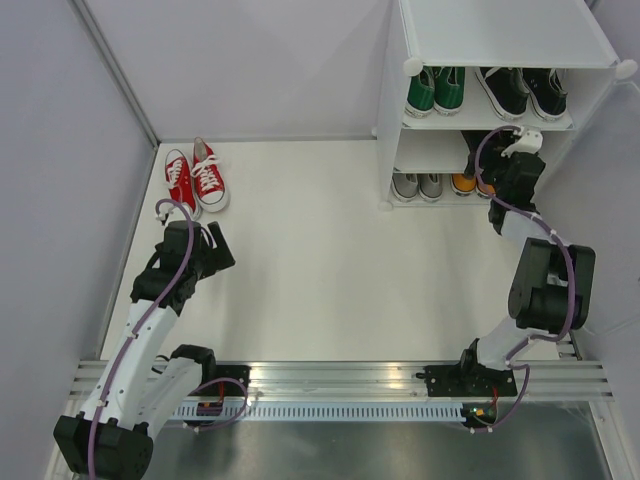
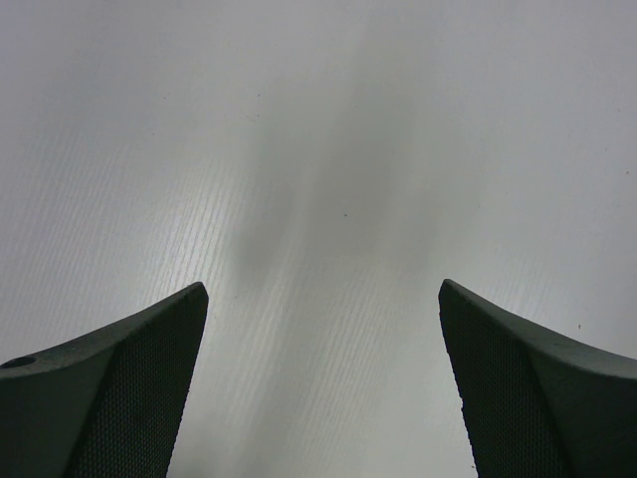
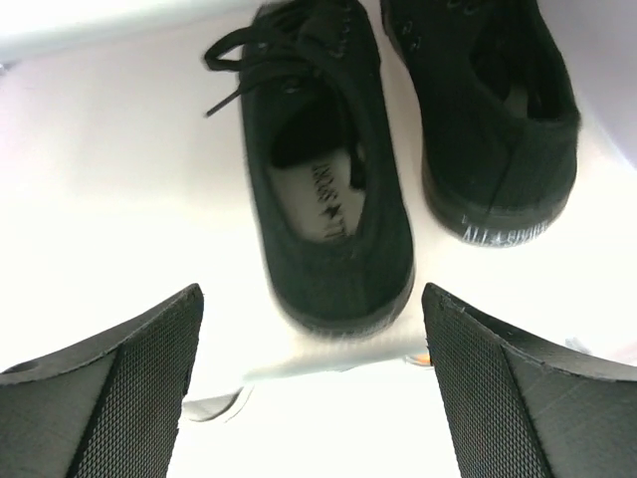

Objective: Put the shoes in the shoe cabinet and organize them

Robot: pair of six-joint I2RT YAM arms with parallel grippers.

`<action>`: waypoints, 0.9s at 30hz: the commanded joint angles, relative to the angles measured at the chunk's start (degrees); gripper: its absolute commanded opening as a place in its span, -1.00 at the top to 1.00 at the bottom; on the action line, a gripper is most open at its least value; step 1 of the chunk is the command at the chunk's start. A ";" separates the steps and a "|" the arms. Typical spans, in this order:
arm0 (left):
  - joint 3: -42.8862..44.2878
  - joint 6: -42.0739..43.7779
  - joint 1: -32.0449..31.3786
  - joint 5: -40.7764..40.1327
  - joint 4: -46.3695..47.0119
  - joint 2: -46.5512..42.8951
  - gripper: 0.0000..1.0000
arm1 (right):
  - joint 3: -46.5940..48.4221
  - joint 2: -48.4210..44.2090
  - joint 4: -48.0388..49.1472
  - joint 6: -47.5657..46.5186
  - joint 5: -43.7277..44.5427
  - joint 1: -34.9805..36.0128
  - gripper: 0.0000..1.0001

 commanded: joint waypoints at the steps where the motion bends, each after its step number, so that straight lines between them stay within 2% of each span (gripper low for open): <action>1: -0.24 2.25 0.11 0.31 1.75 -0.51 -1.00 | -3.32 -6.20 -0.26 6.81 -1.15 0.51 -0.86; 5: -0.24 2.16 0.11 0.48 1.75 -0.60 -1.00 | -9.02 -11.40 -1.40 14.48 1.13 0.51 -0.80; 10: -0.42 2.16 0.11 0.40 1.75 -0.51 -1.00 | -10.97 -16.23 -4.56 22.57 5.27 0.25 -0.69; 15: -0.50 2.25 0.11 0.31 1.84 -0.86 -1.00 | -6.68 -14.67 -5.00 17.58 1.41 -0.28 -0.61; 21: -0.24 2.25 0.11 1.01 1.75 -1.30 -1.00 | -4.38 -10.36 -2.10 10.98 0.44 -0.36 -0.31; 22: -0.15 2.16 0.11 1.19 1.84 -1.65 -1.00 | -4.21 -9.57 -1.58 10.63 -0.17 -0.36 -0.16; 27: -0.33 2.16 0.11 1.80 2.02 -2.18 -1.00 | -2.54 -5.53 1.06 10.36 -2.37 -0.36 0.06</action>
